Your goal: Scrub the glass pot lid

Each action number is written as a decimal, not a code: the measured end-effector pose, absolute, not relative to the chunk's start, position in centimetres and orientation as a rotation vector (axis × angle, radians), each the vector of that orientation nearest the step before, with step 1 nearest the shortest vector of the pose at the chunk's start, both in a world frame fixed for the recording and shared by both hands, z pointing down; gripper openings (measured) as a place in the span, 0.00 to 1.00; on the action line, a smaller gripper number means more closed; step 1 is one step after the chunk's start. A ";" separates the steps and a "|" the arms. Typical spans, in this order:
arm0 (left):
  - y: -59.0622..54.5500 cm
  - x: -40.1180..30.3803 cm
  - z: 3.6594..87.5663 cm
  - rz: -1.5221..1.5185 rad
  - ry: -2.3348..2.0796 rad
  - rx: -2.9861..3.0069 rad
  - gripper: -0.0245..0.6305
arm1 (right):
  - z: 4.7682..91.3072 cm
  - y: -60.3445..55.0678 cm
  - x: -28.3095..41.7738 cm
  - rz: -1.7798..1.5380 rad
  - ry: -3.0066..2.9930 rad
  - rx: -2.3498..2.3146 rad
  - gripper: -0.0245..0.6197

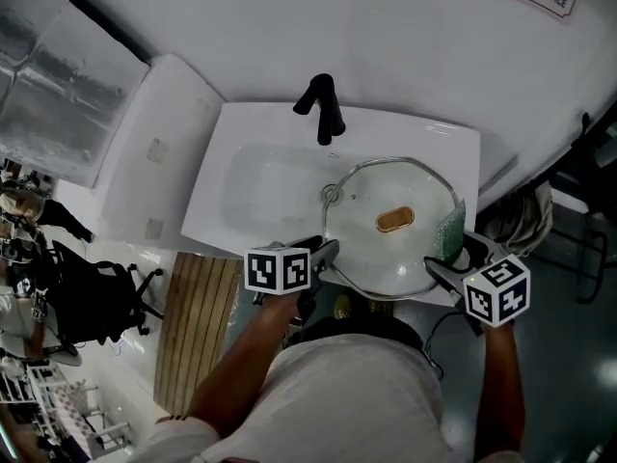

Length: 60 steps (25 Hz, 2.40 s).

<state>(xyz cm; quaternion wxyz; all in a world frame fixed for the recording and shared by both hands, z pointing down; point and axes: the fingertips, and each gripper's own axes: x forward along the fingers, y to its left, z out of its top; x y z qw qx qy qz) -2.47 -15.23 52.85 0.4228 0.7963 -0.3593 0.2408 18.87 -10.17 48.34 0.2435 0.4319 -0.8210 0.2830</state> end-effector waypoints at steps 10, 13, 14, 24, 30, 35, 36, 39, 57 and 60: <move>-15.3 -2.1 50.9 0.622 -0.911 2.062 0.34 | 44.9 -11.6 17.9 0.686 -2.294 1.159 0.58; -15.7 -1.5 49.2 0.590 -0.912 2.109 0.34 | 43.2 -12.3 17.2 0.641 -2.325 1.167 0.58; -15.8 -1.2 48.5 0.569 -0.908 2.127 0.34 | 42.5 -12.6 17.0 0.625 -2.337 1.173 0.58; -17.1 2.4 38.5 0.295 -0.864 2.455 0.28 | 34.9 -14.4 13.4 0.427 -2.564 1.229 0.58; -16.8 3.5 34.5 0.178 -0.859 2.625 0.18 | 30.9 -14.8 11.7 0.315 -2.686 1.291 0.58; -16.8 3.2 32.1 0.114 -0.894 2.737 0.11 | 28.5 -14.7 10.6 0.216 -2.786 1.359 0.58; -16.8 3.1 31.8 0.105 -0.901 2.757 0.10 | 28.2 -14.7 10.4 0.200 -2.803 1.370 0.58; -16.7 3.0 30.9 0.075 -0.915 2.811 0.07 | 27.6 -14.5 9.9 0.163 -2.840 1.405 0.58; -15.9 2.7 28.8 -0.029 -0.860 2.962 0.06 | 27.5 -14.2 8.1 0.004 -2.795 1.539 0.58; -16.1 2.6 28.7 -0.033 -0.842 2.964 0.06 | 27.5 -14.3 8.0 0.006 -2.782 1.545 0.58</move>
